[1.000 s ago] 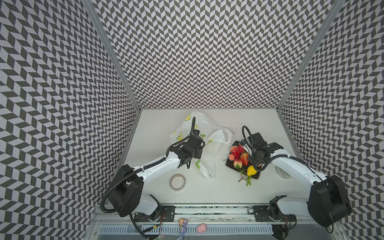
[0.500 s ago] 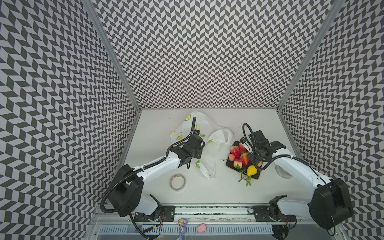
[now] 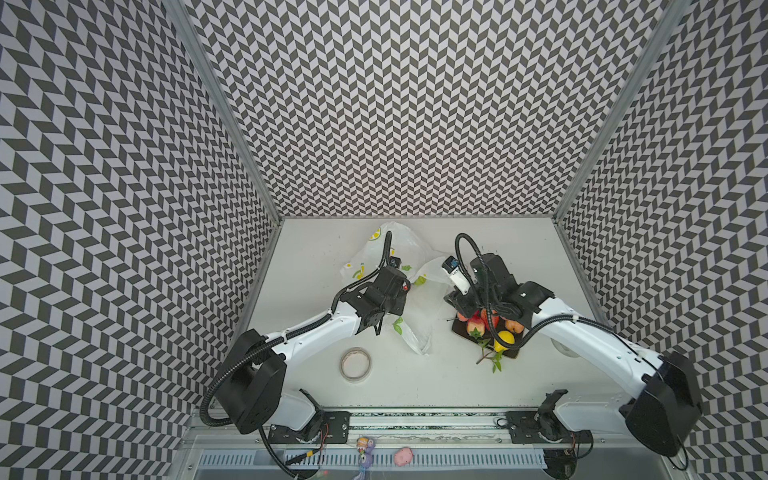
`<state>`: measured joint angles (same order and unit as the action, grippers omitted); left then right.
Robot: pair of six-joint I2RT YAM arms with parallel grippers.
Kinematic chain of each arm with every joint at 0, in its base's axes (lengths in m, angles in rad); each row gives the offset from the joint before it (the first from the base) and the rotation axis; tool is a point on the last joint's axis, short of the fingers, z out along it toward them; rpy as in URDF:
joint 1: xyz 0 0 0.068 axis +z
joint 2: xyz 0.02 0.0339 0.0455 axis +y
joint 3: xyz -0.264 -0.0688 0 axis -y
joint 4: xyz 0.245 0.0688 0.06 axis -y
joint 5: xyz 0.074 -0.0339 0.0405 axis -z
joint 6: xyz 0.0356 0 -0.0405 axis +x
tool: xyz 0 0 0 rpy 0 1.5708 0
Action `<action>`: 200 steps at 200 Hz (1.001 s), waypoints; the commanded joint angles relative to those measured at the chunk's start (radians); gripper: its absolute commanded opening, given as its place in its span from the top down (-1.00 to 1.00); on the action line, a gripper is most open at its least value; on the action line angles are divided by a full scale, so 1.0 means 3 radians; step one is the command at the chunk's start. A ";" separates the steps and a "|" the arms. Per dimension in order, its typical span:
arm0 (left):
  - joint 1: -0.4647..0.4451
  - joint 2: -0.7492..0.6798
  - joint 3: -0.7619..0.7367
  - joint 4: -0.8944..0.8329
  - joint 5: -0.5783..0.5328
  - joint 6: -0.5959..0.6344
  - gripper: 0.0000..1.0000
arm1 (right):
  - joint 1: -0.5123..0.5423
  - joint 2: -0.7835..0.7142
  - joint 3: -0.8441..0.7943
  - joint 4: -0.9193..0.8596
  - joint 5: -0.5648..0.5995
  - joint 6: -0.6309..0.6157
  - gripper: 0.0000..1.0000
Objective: Take the fake fruits out of the plastic bag
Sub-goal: 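Reach the right gripper into the bag and grasp the green fruit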
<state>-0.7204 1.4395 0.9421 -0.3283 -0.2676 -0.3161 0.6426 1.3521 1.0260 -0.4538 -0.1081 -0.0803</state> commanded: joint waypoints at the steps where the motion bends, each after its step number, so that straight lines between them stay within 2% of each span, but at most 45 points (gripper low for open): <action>1: -0.0015 0.0046 0.0122 0.0056 -0.0008 -0.0090 1.00 | 0.0070 0.0295 -0.0056 0.0898 -0.0225 0.1043 0.11; 20: -0.0017 0.0064 0.0181 0.0030 -0.0018 -0.0140 1.00 | 0.0136 0.0541 -0.0109 0.1266 -0.0223 0.1510 0.09; 50: -0.0017 0.0085 0.0269 0.0022 0.0015 -0.0189 1.00 | 0.0164 0.0869 -0.0112 0.1600 -0.0008 0.1959 -0.04; 93: -0.0022 0.0075 0.0276 0.0048 0.0011 -0.0194 1.00 | 0.0157 0.1191 -0.0003 0.1821 0.0407 0.2308 -0.40; 147: -0.0024 0.0074 0.0271 0.0077 0.0018 -0.0133 1.00 | 0.0144 0.1617 0.0295 0.1926 0.0722 0.2733 -0.59; 157: -0.0026 0.0075 0.0275 0.0074 0.0013 -0.0111 1.00 | 0.0144 0.1695 0.0361 0.1908 0.0793 0.2816 -0.70; 200: -0.0037 0.0075 0.0276 0.0076 0.0027 -0.0083 1.00 | 0.0114 0.1989 0.0578 0.1920 0.1013 0.3019 -0.72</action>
<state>-0.7216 1.4551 1.0019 -0.3271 -0.2638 -0.3508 0.6842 1.9011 1.1610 0.0677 0.1265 0.7536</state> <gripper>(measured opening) 0.047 0.860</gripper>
